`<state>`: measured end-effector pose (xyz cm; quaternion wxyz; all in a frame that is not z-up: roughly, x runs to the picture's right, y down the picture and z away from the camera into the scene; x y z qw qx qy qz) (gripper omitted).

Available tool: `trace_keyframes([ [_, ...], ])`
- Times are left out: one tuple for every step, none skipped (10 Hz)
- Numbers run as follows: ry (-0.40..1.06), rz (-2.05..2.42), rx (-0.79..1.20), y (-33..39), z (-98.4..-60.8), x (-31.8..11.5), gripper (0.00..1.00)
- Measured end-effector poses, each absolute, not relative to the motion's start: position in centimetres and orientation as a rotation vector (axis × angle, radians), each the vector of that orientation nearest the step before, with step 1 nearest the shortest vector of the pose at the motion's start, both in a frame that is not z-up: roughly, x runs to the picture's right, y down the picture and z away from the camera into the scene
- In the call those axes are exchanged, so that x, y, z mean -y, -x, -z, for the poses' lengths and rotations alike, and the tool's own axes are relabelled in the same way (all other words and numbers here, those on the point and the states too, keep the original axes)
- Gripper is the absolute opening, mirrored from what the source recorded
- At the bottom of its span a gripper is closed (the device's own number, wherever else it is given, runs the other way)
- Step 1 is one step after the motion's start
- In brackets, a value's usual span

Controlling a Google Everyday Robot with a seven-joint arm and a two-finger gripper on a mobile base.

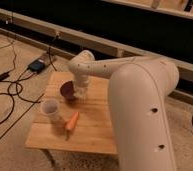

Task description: Place the white sponge in the ceramic bowl

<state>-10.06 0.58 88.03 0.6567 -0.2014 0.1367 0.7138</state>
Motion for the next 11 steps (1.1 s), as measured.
trace_keyframes([
  [0.460, -1.597, -0.295, 11.1, -88.4, -0.3, 0.00],
  [0.461, -1.569, -0.274, 12.6, -88.8, 0.1, 0.00],
  [0.442, -1.548, -0.257, 13.5, -89.7, 0.8, 0.00],
  [0.429, -1.541, -0.252, 13.8, -90.2, 1.2, 0.00],
  [0.413, -1.539, -0.246, 14.1, -91.1, 1.7, 0.00],
  [0.401, -1.540, -0.243, 14.2, -91.9, 2.0, 0.00],
  [0.395, -1.542, -0.245, 14.2, -92.5, 2.1, 0.00],
  [0.391, -1.544, -0.249, 14.2, -93.0, 2.1, 0.01],
  [0.387, -1.545, -0.255, 14.1, -93.4, 2.0, 0.08],
  [0.386, -1.543, -0.258, 14.1, -93.6, 1.9, 0.18],
  [0.387, -1.541, -0.262, 14.2, -93.6, 1.8, 0.26],
])
